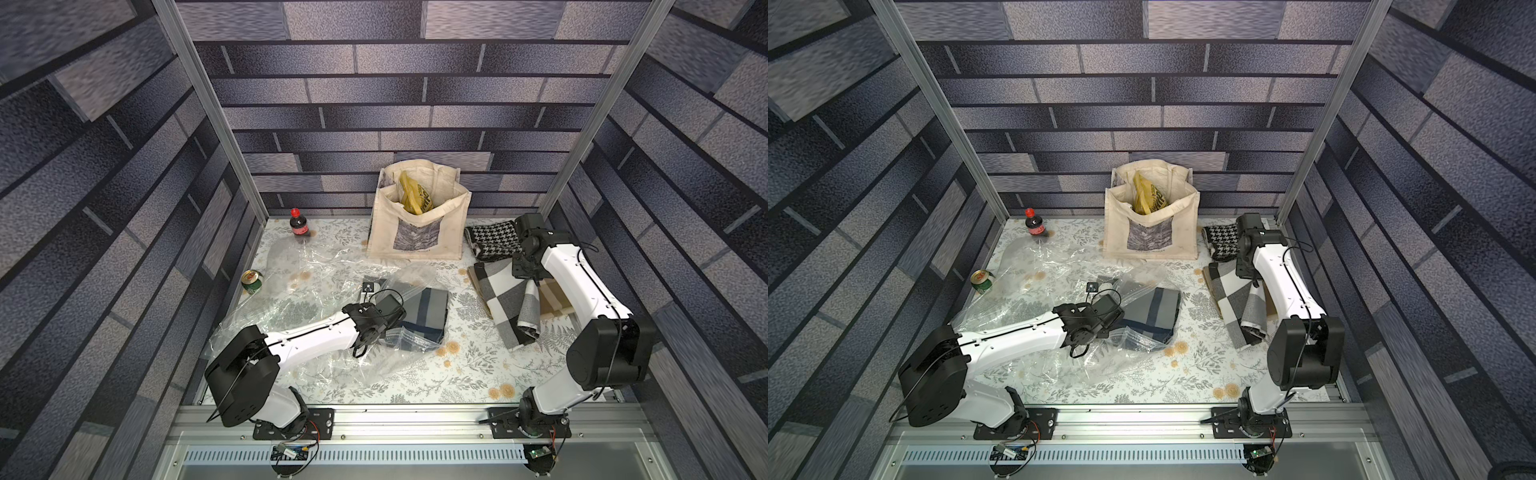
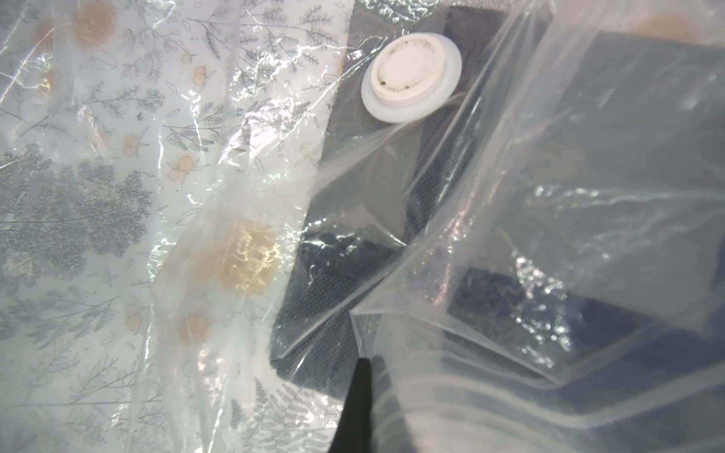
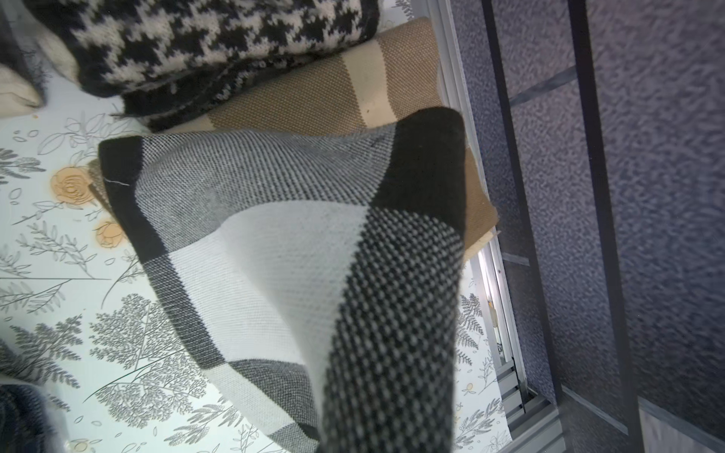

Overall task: Take the scarf out of the vacuum bag
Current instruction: Place the scarf at the center of the board.

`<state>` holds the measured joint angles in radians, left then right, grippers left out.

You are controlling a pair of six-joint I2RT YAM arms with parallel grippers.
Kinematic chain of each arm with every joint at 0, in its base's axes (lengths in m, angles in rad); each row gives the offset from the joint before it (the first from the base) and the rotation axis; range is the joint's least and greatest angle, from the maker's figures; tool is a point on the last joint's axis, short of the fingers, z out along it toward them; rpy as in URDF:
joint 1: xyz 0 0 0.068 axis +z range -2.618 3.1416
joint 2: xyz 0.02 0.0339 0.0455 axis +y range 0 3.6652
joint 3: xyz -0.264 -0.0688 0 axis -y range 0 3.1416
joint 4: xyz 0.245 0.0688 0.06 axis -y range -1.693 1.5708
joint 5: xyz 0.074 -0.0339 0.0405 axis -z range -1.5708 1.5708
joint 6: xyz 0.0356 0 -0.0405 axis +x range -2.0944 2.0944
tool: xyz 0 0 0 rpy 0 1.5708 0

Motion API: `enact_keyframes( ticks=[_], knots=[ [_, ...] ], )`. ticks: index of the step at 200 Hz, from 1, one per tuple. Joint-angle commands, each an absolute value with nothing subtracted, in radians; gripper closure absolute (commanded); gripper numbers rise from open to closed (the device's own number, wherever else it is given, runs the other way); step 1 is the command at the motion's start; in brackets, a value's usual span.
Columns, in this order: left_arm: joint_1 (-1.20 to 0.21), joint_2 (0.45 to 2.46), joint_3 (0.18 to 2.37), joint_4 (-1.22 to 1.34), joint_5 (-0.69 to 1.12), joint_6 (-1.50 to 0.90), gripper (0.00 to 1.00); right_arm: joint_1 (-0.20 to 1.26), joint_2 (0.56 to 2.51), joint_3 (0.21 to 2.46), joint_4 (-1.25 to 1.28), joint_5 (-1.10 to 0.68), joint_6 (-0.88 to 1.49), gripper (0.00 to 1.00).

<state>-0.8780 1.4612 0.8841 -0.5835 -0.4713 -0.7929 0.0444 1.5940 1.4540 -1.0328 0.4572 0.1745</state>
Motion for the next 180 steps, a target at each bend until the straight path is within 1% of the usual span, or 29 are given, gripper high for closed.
enact_keyframes(
  ticks=[1, 42, 77, 106, 117, 122, 128, 136, 144, 149, 160, 164, 180],
  knots=[
    [-0.881, 1.457, 0.881, -0.602, -0.487, -0.782, 1.00, 0.017, 1.617, 1.467, -1.005, 0.535, 0.185, 1.00],
    [-0.897, 1.477, 0.906, -0.602, -0.489, -0.778, 1.00, -0.054, 1.754, 1.495, -0.998, 0.545, 0.187, 1.00],
    [-0.899, 1.490, 0.913, -0.592, -0.480, -0.774, 1.00, -0.107, 1.831, 1.526, -1.015, 0.644, 0.192, 1.00],
    [-0.903, 1.507, 0.926, -0.586, -0.474, -0.768, 1.00, -0.147, 1.882, 1.551, -1.016, 0.651, 0.193, 1.00],
    [-0.906, 1.510, 0.929, -0.584, -0.471, -0.768, 1.00, -0.161, 1.892, 1.550, -1.015, 0.658, 0.196, 0.97],
    [-0.906, 1.511, 0.930, -0.584, -0.470, -0.768, 1.00, -0.171, 1.892, 1.548, -1.013, 0.660, 0.197, 0.90],
    [-0.908, 1.512, 0.933, -0.584, -0.470, -0.767, 1.00, -0.181, 1.890, 1.544, -1.011, 0.651, 0.197, 0.78],
    [-0.910, 1.512, 0.934, -0.583, -0.470, -0.768, 1.00, -0.188, 1.882, 1.537, -1.005, 0.641, 0.198, 0.58],
    [-0.911, 1.514, 0.936, -0.582, -0.471, -0.766, 1.00, -0.189, 1.867, 1.528, -1.000, 0.642, 0.198, 0.35],
    [-0.911, 1.516, 0.936, -0.580, -0.469, -0.765, 1.00, -0.190, 1.857, 1.522, -0.995, 0.644, 0.202, 0.22],
    [-0.912, 1.522, 0.942, -0.582, -0.469, -0.761, 1.00, -0.189, 1.834, 1.510, -0.984, 0.644, 0.205, 0.02],
    [-0.912, 1.524, 0.946, -0.583, -0.469, -0.760, 1.00, -0.189, 1.830, 1.509, -0.984, 0.646, 0.207, 0.00],
    [-0.916, 1.526, 0.951, -0.587, -0.472, -0.758, 1.00, -0.189, 1.800, 1.508, -0.984, 0.639, 0.214, 0.00]
  ],
)
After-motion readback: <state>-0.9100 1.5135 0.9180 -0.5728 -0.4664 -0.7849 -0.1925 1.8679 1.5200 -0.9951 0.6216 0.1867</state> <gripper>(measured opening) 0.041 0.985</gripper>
